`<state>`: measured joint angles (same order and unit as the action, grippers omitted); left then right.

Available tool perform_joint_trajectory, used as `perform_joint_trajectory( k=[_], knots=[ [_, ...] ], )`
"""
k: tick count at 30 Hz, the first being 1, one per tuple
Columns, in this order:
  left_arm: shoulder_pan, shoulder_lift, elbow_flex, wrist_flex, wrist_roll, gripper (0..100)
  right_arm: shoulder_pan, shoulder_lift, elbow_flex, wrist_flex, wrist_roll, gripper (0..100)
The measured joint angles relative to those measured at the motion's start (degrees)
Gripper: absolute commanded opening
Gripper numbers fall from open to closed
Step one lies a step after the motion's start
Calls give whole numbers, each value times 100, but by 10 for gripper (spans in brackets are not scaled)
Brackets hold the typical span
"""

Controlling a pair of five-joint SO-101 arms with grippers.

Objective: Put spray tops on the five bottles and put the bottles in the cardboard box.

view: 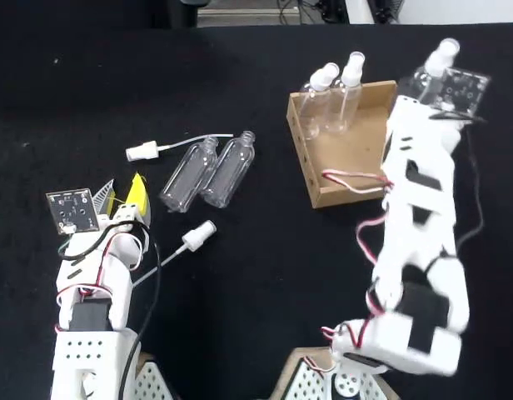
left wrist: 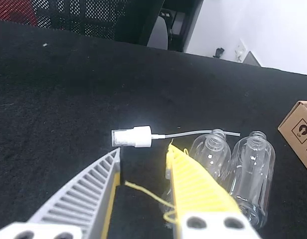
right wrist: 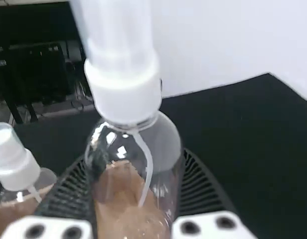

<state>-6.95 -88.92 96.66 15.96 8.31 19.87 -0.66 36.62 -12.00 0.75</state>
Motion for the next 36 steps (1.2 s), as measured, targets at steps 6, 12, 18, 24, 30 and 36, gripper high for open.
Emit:
perform_joint_trajectory(
  k=[6, 12, 18, 24, 30, 36],
  knots=[
    [0, 0, 0, 0, 0, 148, -9, 721, -299, 18, -18, 11],
    [0, 0, 0, 0, 0, 148, -123, 721, -9, 18, -26, 11],
    [0, 0, 0, 0, 0, 148, -501, 378, 589, 18, -26, 11],
    [0, 0, 0, 0, 0, 148, -914, -563, 1389, 18, -26, 11],
    [0, 0, 0, 0, 0, 148, -1266, -800, 1679, 18, -26, 11],
    [0, 0, 0, 0, 0, 148, -1670, -800, 1688, 18, -26, 11]
  ],
)
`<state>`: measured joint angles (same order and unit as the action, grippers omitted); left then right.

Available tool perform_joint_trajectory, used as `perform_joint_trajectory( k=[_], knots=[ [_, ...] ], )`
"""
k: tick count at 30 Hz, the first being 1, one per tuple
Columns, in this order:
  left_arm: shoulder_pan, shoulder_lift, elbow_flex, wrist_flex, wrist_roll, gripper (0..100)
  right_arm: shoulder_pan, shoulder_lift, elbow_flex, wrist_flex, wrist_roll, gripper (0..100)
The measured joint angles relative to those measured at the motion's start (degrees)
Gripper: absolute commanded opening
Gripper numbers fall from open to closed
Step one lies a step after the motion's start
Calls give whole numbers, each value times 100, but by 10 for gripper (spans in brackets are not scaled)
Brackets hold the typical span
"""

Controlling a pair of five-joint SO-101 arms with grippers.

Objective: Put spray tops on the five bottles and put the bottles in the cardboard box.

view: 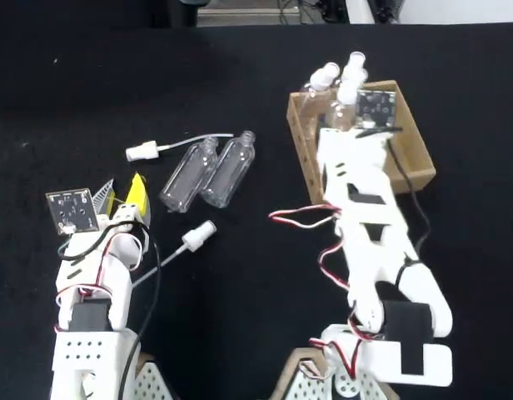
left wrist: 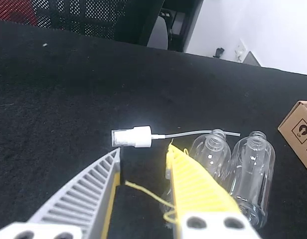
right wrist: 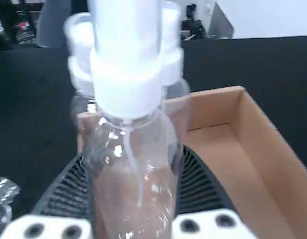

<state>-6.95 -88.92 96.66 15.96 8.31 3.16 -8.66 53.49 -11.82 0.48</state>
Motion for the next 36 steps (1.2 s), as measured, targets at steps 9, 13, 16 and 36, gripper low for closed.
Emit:
perform_joint_trajectory(
  k=[9, 13, 16, 36],
  knots=[
    [0, 0, 0, 0, 0, 148, -343, -9, 193, 0, 9, 11],
    [0, 0, 0, 0, 0, 148, -422, -9, 202, 0, 9, 11],
    [0, 0, 0, 0, 0, 148, -422, -9, 202, 0, 9, 11],
    [0, 0, 0, 0, 0, 148, 791, -1081, 237, 0, 9, 11]
  ],
)
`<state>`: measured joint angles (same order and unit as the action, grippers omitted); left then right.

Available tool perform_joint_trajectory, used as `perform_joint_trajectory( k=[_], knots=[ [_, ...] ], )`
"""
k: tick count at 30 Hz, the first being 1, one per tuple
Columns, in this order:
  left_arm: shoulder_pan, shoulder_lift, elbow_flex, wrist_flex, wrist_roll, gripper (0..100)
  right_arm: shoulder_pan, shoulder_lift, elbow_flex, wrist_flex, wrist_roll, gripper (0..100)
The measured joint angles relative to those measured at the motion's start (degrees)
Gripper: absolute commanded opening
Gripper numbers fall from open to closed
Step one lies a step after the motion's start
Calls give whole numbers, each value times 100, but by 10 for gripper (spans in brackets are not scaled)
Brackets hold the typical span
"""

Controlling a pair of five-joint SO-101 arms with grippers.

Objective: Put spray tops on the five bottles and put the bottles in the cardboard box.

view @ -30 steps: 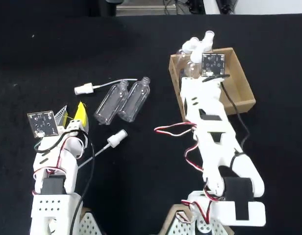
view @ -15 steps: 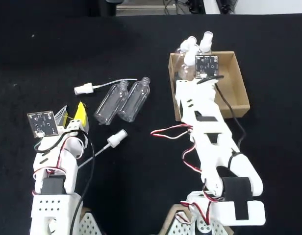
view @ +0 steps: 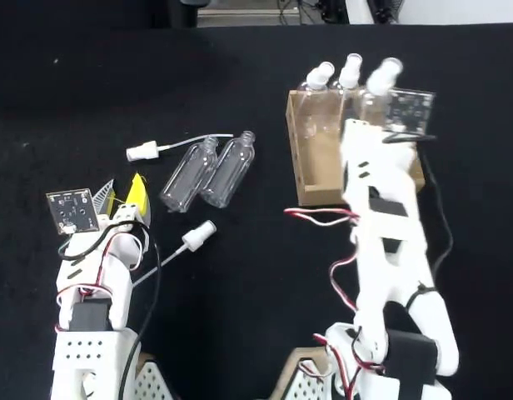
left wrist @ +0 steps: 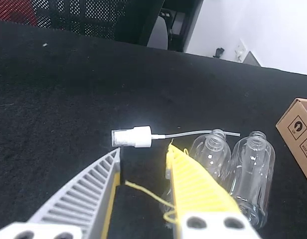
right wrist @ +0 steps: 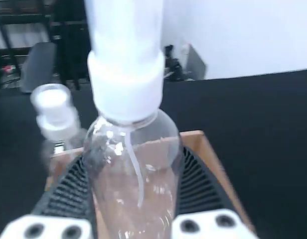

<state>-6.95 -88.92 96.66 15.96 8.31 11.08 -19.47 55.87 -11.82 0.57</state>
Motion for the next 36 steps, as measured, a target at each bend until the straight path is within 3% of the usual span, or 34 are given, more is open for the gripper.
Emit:
perform_joint_trajectory(
  k=[19, 26, 36],
  knots=[
    [0, 0, 0, 0, 0, 150, 316, 2295, -1688, -9, 0, 11],
    [0, 0, 0, 0, 0, 150, 325, 2848, -1697, -1011, 0, 11],
    [0, 0, 0, 0, 0, 150, 404, 3121, -1705, -1477, 0, 11]
  ],
)
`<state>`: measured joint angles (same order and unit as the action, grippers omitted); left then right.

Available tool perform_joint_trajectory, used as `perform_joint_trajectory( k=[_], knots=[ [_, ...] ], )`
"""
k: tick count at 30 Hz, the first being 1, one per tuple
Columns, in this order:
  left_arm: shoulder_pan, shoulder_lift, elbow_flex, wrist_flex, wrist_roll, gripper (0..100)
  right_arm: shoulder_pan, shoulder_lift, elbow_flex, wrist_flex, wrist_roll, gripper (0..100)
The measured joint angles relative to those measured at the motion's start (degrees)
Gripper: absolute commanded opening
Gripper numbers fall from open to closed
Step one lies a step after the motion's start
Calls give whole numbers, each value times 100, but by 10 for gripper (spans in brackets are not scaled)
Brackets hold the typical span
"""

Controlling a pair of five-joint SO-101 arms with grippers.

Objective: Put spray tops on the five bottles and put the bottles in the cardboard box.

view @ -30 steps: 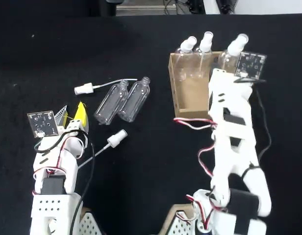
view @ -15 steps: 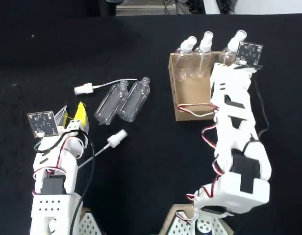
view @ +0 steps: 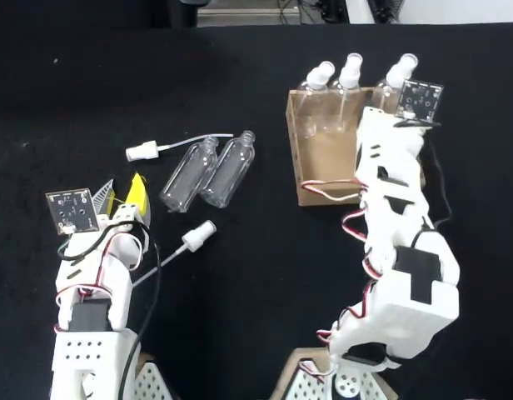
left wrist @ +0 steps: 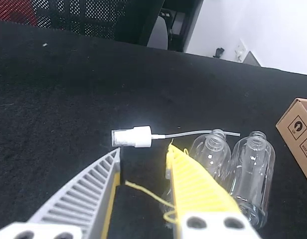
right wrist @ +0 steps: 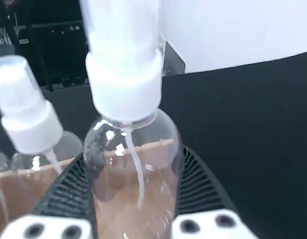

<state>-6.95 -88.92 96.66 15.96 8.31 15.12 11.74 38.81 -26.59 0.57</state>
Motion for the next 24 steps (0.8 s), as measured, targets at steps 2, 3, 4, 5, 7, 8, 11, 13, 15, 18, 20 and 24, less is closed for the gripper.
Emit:
perform_joint_trajectory(
  k=[2, 3, 4, 5, 7, 8, 11, 13, 15, 18, 20, 24],
  knots=[
    [0, 0, 0, 0, 0, 150, 53, 0, 0, 0, 0, 11],
    [0, 0, 0, 0, 0, 150, 53, -9, 0, 0, 0, 11],
    [0, 0, 0, 0, 0, 150, 53, -9, 0, 0, 0, 11],
    [0, 0, 0, 0, 0, 150, 44, -9, 0, 0, 0, 11],
    [0, 0, 0, 0, 0, 150, 44, -9, 0, 0, 0, 11],
    [0, 0, 0, 0, 0, 150, 44, -9, 0, 0, 0, 11],
    [0, 0, 0, 0, 0, 150, 44, 18, 0, 0, 0, 11],
    [0, 0, 0, 0, 0, 150, 44, 193, -185, 0, 0, 11],
    [0, 0, 0, 0, 0, 150, 44, 308, -308, 0, 0, 11],
    [0, 0, 0, 0, 0, 150, 44, 457, -448, 0, 0, 11],
    [0, 0, 0, 0, 0, 150, 44, 527, -510, 0, 0, 11],
    [0, 0, 0, 0, 0, 150, 44, 686, -589, 0, 0, 11]
  ],
)
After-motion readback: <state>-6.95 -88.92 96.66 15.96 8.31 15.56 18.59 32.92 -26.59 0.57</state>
